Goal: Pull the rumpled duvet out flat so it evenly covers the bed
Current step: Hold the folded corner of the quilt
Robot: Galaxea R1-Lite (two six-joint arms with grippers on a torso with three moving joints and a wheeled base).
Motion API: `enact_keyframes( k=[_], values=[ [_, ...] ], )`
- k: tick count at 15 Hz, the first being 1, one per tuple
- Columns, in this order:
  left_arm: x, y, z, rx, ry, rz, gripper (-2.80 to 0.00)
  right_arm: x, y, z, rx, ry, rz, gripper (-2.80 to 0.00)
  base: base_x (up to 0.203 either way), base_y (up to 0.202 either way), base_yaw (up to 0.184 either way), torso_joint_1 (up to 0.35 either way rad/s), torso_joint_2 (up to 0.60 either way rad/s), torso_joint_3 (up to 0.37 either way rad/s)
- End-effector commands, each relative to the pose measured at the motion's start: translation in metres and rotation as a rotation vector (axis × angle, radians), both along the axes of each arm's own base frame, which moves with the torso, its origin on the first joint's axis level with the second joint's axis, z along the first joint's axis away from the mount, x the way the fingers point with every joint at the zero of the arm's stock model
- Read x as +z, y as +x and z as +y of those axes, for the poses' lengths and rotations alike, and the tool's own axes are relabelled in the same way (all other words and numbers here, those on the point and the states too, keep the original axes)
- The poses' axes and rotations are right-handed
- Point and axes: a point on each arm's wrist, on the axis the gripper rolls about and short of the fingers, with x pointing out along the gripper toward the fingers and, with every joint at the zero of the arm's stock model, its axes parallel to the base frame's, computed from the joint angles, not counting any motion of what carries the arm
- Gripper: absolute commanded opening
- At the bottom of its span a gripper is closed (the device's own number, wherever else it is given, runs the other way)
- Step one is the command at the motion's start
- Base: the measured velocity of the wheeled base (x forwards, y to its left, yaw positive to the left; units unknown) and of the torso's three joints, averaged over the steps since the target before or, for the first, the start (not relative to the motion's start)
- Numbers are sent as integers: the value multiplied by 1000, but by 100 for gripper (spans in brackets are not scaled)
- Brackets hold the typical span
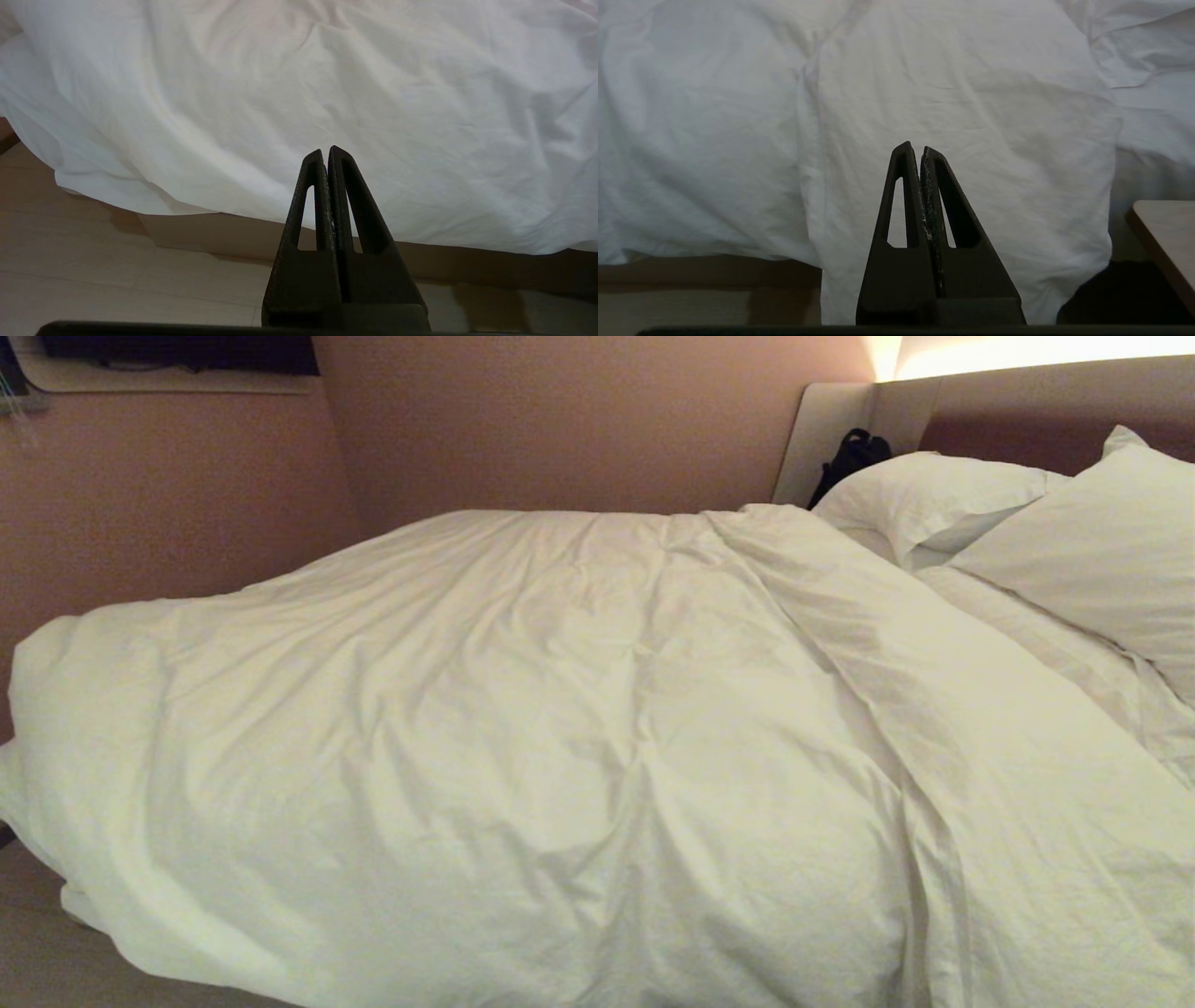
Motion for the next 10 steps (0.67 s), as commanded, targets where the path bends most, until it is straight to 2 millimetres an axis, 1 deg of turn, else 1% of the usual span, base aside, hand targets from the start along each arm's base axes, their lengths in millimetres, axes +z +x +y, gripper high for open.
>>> enact_keyframes(
  k=[1, 2, 4, 10],
  values=[
    [0, 0, 0, 2, 0, 0, -280, -2, 1, 0, 15, 1, 0, -280, 0, 0, 0, 0, 0, 0],
    [0, 0, 0, 1, 0, 1, -280, -2, 1, 1, 25, 3, 3, -280, 0, 0, 0, 0, 0, 0],
    [0, 0, 0, 1, 0, 1, -280, -11, 4, 1, 42, 4, 29, -280, 0, 0, 0, 0, 0, 0],
    [0, 0, 0, 2, 0, 1, -280, -11, 4, 1, 44, 26, 23, -280, 0, 0, 0, 0, 0, 0]
  ],
)
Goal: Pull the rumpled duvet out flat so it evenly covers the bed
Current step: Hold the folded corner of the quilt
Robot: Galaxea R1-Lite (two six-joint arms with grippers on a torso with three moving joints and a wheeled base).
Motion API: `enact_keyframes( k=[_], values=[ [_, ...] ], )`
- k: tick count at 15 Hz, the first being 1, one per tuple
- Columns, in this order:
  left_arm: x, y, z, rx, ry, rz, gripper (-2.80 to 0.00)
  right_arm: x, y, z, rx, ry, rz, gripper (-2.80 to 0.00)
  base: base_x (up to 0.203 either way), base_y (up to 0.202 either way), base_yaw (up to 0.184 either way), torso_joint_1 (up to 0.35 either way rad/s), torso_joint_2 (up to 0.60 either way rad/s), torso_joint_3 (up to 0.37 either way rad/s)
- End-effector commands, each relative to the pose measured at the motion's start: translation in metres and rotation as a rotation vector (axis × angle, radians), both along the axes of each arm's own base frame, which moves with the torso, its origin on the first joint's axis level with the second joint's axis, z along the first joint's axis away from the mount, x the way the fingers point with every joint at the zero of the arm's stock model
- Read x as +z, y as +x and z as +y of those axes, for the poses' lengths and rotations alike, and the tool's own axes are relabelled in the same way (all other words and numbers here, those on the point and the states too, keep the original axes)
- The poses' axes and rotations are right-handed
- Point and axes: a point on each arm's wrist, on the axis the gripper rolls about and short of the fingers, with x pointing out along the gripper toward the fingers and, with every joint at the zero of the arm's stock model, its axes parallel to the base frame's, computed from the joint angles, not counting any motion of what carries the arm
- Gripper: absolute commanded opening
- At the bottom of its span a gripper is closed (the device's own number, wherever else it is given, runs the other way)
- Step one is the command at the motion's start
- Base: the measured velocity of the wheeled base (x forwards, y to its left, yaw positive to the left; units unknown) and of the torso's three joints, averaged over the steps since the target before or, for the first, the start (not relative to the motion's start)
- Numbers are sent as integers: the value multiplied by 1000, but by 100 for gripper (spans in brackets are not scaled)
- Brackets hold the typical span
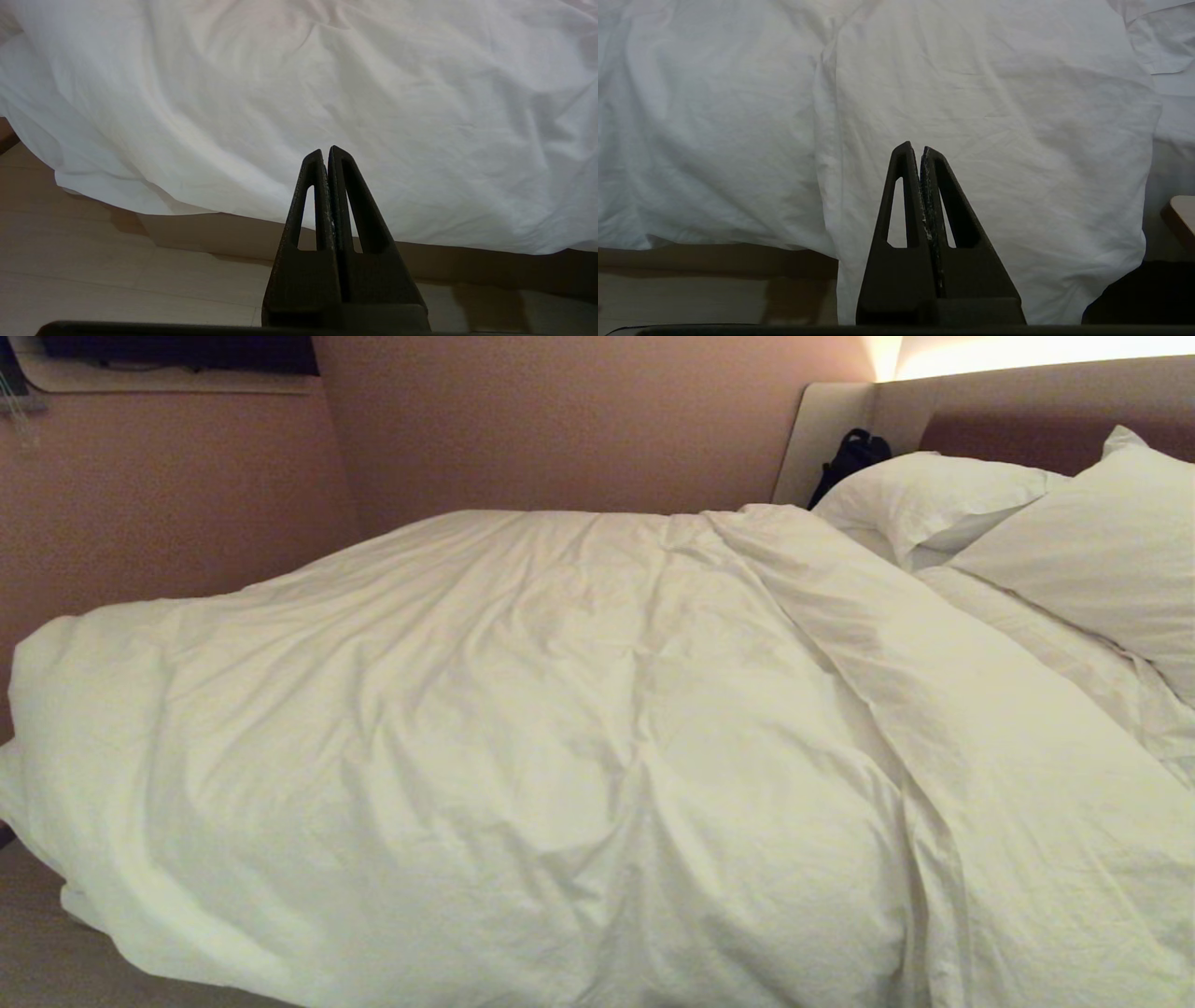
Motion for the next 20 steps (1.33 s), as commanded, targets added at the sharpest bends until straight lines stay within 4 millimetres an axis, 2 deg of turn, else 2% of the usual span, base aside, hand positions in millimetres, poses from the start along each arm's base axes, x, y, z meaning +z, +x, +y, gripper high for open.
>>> enact_keyframes(
  k=[1, 20],
  values=[
    [0, 0, 0, 1, 0, 1, -280, 0, 0, 0, 0, 0, 0, -280, 0, 0, 0, 0, 0, 0],
    [0, 0, 0, 0, 9, 3, -280, 0, 0, 0, 0, 0, 0, -280, 0, 0, 0, 0, 0, 0]
  ],
)
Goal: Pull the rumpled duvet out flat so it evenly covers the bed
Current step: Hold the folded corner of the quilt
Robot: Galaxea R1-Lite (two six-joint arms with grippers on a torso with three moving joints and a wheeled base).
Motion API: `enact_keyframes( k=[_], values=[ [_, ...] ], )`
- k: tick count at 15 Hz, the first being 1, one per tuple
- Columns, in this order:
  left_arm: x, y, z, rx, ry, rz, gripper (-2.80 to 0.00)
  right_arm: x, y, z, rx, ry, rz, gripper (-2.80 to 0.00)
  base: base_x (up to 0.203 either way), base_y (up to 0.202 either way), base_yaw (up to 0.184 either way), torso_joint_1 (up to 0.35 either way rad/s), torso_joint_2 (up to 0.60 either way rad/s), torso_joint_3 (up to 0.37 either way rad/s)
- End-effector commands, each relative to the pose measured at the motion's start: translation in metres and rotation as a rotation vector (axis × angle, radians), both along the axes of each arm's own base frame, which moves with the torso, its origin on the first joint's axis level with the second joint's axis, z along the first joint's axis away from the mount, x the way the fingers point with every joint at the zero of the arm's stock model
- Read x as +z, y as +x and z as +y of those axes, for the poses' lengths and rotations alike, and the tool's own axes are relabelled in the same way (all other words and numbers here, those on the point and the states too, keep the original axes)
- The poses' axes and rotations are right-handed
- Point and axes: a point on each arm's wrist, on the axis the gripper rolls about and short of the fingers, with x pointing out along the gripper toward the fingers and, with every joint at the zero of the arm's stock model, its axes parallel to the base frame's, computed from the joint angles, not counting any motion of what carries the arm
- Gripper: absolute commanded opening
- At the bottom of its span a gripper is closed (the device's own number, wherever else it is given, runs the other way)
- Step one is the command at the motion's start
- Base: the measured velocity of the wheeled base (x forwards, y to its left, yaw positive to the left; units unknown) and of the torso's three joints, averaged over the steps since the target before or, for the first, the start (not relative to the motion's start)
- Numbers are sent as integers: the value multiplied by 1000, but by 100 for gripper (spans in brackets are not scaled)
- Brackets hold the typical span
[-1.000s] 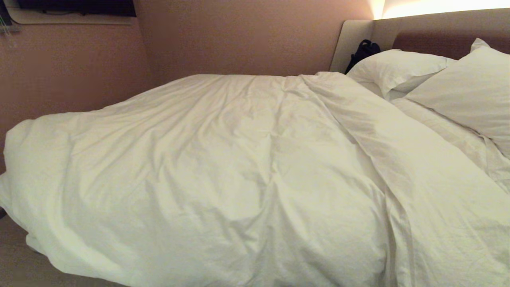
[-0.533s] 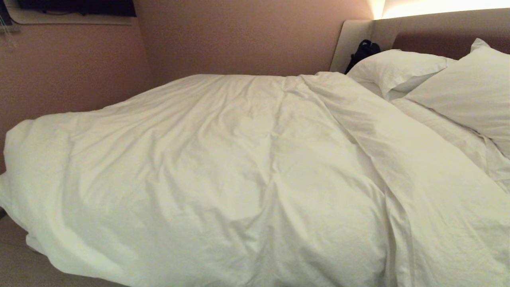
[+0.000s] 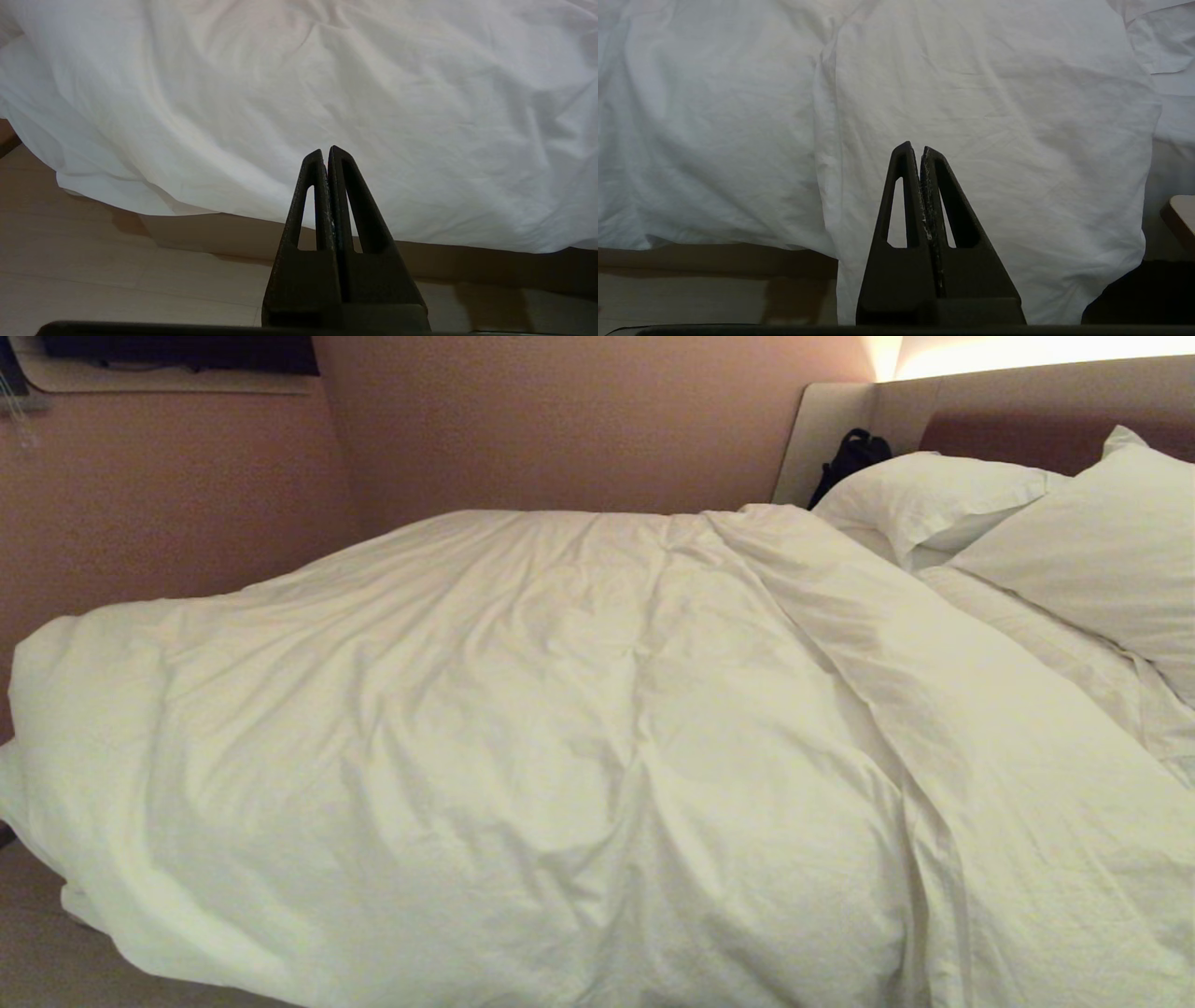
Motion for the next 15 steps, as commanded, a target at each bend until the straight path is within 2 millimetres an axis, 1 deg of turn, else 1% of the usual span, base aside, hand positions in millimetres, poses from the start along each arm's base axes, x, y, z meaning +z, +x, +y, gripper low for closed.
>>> enact_keyframes(
  k=[1, 5, 11, 15],
  values=[
    [0, 0, 0, 0, 0, 1, -280, 0, 0, 0, -1, 0, -1, -280, 0, 0, 0, 0, 0, 0],
    [0, 0, 0, 0, -6, 1, -280, 0, 0, 0, 0, 0, -1, -280, 0, 0, 0, 0, 0, 0],
    [0, 0, 0, 0, -13, -1, -280, 0, 0, 0, -1, 0, -1, -280, 174, 0, 0, 4, 2, 2],
    [0, 0, 0, 2, -15, -2, -280, 0, 0, 0, -1, 0, -1, -280, 20, 0, 0, 4, 0, 1]
  ],
)
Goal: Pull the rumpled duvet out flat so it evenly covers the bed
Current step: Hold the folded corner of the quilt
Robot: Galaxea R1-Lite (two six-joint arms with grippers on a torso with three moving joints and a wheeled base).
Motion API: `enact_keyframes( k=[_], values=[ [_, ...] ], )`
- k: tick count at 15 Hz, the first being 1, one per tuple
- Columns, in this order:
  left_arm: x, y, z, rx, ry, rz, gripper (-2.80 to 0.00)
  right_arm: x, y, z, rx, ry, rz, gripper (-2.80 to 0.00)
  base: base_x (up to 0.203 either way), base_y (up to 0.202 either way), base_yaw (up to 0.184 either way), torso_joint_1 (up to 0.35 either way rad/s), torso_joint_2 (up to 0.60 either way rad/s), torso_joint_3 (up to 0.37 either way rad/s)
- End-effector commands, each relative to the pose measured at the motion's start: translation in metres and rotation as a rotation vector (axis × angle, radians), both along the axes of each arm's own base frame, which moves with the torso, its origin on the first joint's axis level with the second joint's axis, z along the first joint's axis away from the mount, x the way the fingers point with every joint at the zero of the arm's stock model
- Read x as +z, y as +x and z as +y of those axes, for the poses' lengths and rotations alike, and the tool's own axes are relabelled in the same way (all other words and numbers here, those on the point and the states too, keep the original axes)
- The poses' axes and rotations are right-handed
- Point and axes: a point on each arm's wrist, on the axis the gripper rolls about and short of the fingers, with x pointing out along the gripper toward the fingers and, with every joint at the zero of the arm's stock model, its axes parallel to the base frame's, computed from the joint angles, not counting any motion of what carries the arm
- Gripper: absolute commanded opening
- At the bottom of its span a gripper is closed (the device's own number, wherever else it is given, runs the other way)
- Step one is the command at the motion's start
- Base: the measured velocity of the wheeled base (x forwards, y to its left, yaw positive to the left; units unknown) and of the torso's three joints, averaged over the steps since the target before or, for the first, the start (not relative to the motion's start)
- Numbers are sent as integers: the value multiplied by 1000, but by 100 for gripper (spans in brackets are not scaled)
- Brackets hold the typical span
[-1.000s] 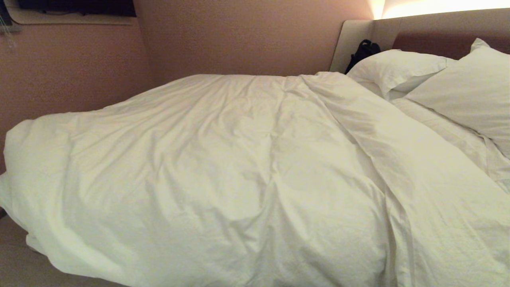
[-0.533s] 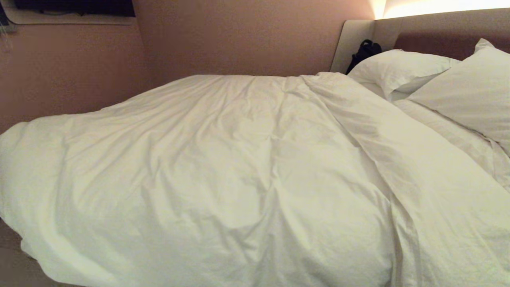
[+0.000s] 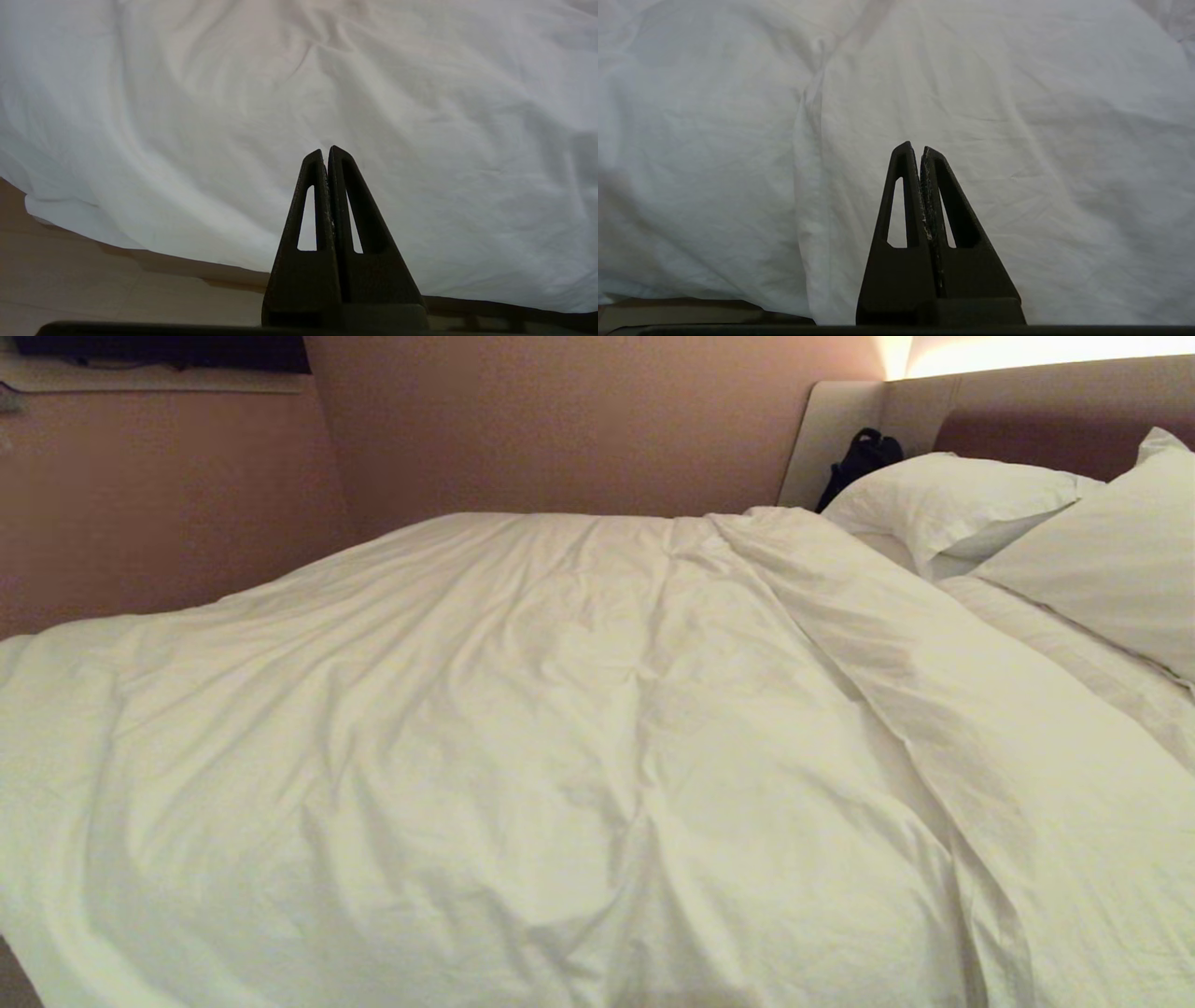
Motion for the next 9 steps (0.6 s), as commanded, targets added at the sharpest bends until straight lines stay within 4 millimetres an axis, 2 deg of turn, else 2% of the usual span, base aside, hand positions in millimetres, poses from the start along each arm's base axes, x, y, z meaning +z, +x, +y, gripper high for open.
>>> enact_keyframes(
  k=[1, 5, 9],
  values=[
    [0, 0, 0, 2, -7, 1, -280, 0, 0, 0, -1, 0, -1, -280, 0, 0, 0, 0, 0, 0],
    [0, 0, 0, 2, -11, 1, -280, 0, 0, 0, -1, 0, -1, -280, 0, 0, 0, 0, 0, 0],
    [0, 0, 0, 2, -19, 0, -280, 0, 0, 0, -1, 0, -1, -280, 2, 159, -3, 3, 2, 1]
  ],
)
